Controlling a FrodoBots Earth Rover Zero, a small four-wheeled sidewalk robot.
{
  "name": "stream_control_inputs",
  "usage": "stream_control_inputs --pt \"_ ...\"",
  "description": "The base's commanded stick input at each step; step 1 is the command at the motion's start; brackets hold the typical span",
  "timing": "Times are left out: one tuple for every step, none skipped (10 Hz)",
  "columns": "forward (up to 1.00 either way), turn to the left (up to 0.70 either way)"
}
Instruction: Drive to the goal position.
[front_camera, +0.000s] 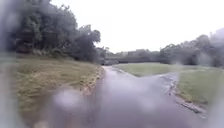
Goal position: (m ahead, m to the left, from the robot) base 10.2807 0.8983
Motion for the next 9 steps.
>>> stream_control_inputs --pt "0.85 -0.04" --pt "0.85 -0.01" --pt "0.85 0.0" --pt "0.85 0.0" --pt "0.85 0.0" --pt "0.85 0.0" --pt "0.85 0.0" --pt "0.85 0.0" --pt "0.85 0.0"
